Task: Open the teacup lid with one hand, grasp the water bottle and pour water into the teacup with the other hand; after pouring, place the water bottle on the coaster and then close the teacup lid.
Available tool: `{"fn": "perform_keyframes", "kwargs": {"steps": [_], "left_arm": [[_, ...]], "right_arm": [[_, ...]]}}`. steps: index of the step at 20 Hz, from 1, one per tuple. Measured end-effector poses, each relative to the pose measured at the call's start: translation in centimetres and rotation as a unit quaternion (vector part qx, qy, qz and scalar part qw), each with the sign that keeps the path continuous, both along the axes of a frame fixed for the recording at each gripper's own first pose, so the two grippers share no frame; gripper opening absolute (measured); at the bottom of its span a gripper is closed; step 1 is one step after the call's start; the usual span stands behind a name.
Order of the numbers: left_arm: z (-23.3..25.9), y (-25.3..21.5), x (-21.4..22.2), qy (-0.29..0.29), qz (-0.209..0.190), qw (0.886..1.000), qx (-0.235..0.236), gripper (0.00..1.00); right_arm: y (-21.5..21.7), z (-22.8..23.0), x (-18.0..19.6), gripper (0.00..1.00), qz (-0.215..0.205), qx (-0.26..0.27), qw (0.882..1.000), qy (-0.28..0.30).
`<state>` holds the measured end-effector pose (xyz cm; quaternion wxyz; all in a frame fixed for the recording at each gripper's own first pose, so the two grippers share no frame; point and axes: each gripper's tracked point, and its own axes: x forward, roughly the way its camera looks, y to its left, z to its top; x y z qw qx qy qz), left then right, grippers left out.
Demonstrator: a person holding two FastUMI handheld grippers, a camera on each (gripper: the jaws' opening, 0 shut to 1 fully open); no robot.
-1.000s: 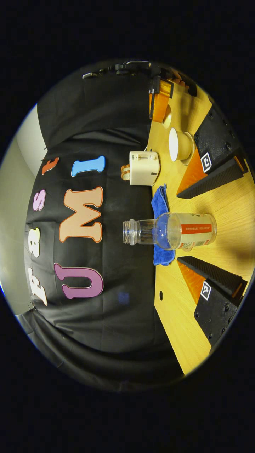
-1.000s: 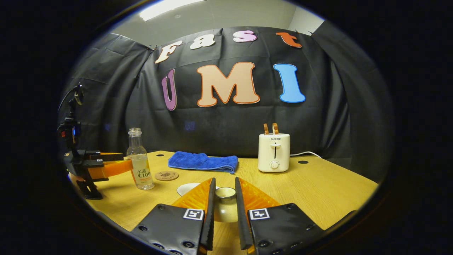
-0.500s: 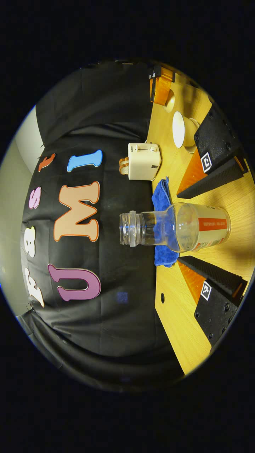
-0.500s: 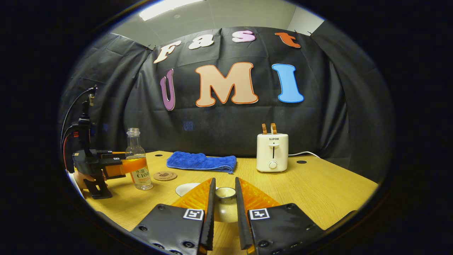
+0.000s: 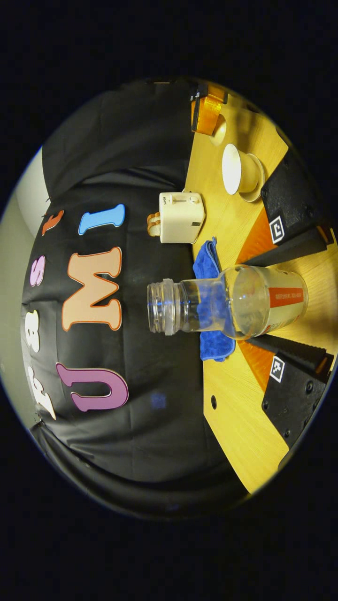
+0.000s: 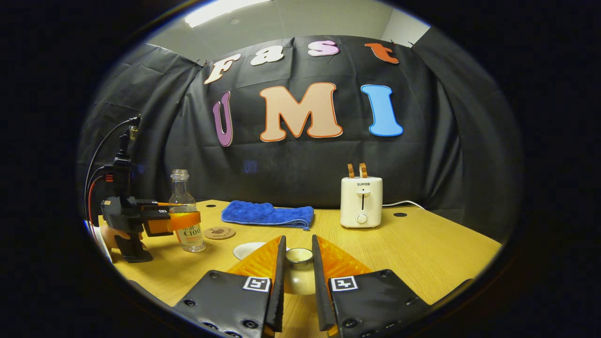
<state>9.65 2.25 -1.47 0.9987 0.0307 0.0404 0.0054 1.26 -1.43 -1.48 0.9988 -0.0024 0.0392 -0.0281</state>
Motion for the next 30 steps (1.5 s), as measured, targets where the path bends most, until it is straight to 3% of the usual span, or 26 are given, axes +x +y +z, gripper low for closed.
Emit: {"fn": "perform_keyframes", "kwargs": {"steps": [9, 15, 18, 20, 22, 25, 30], "left_arm": [[1.6, -0.1, 0.3, -0.018, -0.001, 0.999, 0.031, 0.70], [4.2, -2.0, 1.2, -0.009, -0.038, 0.982, 0.185, 0.70], [4.2, -3.3, 1.1, 0.008, -0.063, 0.962, 0.265, 0.70], [2.8, -5.2, 1.2, 0.027, -0.087, 0.942, 0.323, 0.70], [1.4, -6.3, 1.3, 0.046, -0.108, 0.925, 0.363, 0.71], [0.0, -6.8, 1.2, 0.075, -0.115, 0.908, 0.395, 0.71], [-0.9, -6.4, 2.2, 0.102, -0.115, 0.853, 0.499, 0.71]], "right_arm": [[-0.6, 0.0, -0.3, 0.32, -0.002, 0.000, 1.000, 0.001], [-2.3, 0.1, -0.6, 0.32, -0.016, -0.002, 1.000, 0.001], [-3.5, 0.3, -0.9, 0.33, -0.026, -0.003, 1.000, 0.000], [-4.7, 0.3, -1.1, 0.33, -0.035, -0.003, 0.999, 0.000], [-5.6, 0.4, -1.3, 0.33, -0.045, -0.004, 0.999, -0.001], [-6.9, 0.5, -1.4, 0.32, -0.056, -0.005, 0.998, -0.001], [-8.1, 0.5, -1.6, 0.32, -0.064, -0.006, 0.998, -0.001]]}}
